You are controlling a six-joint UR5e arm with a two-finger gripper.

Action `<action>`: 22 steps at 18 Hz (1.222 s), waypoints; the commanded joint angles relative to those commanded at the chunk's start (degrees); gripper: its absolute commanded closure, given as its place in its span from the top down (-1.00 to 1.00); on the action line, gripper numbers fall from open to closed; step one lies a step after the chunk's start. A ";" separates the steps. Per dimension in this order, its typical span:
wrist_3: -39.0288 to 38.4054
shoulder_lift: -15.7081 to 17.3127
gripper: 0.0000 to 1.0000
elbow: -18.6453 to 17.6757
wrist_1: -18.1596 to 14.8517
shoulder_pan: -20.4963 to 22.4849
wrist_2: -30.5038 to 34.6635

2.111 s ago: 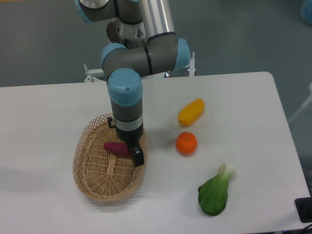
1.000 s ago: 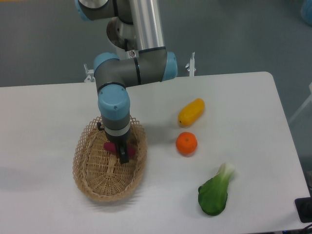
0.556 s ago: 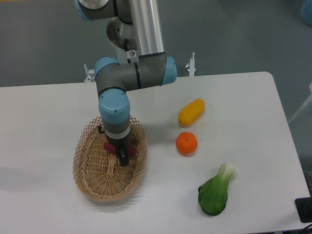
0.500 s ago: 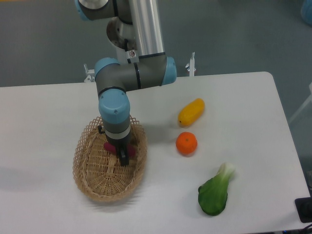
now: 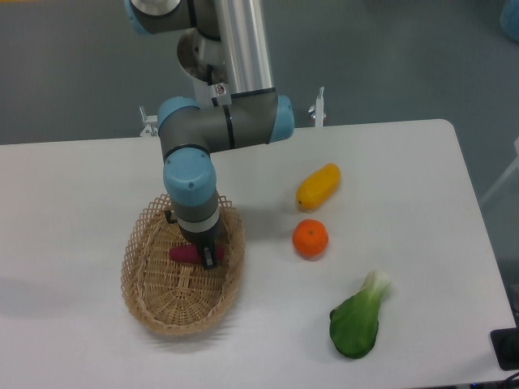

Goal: Pick up the sweet potato from the basket
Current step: 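Lift the sweet potato out of the basket toward the bok choy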

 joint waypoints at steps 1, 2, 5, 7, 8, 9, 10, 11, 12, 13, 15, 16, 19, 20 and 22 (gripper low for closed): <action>0.00 0.09 -0.04 0.00 0.00 0.00 0.00; 0.00 0.17 -0.04 0.09 0.00 0.09 0.00; 0.00 0.70 -0.05 0.61 -0.17 0.35 0.00; 0.00 0.88 -0.05 0.88 -0.26 0.44 0.00; 0.00 1.14 -0.05 1.14 -0.35 0.96 -0.09; 0.09 1.75 -0.05 1.49 -0.44 1.58 -0.17; 0.09 2.19 -0.05 1.93 -0.44 2.02 -0.44; 0.00 2.89 -0.05 2.80 -0.53 2.46 -0.53; 0.00 3.25 -0.05 4.21 -0.61 3.42 -0.61; 0.00 3.51 -0.05 5.70 -0.88 4.82 -0.62; 0.17 3.69 -0.05 8.16 -0.97 7.98 -1.58; 0.26 3.60 -0.05 9.57 -0.97 10.00 -2.54; 1.05 2.64 -0.05 14.05 -1.14 16.24 -7.02; 1.31 2.11 -0.06 15.11 -1.06 18.26 -8.08; 3.41 1.85 -0.09 15.91 -1.14 20.82 -9.14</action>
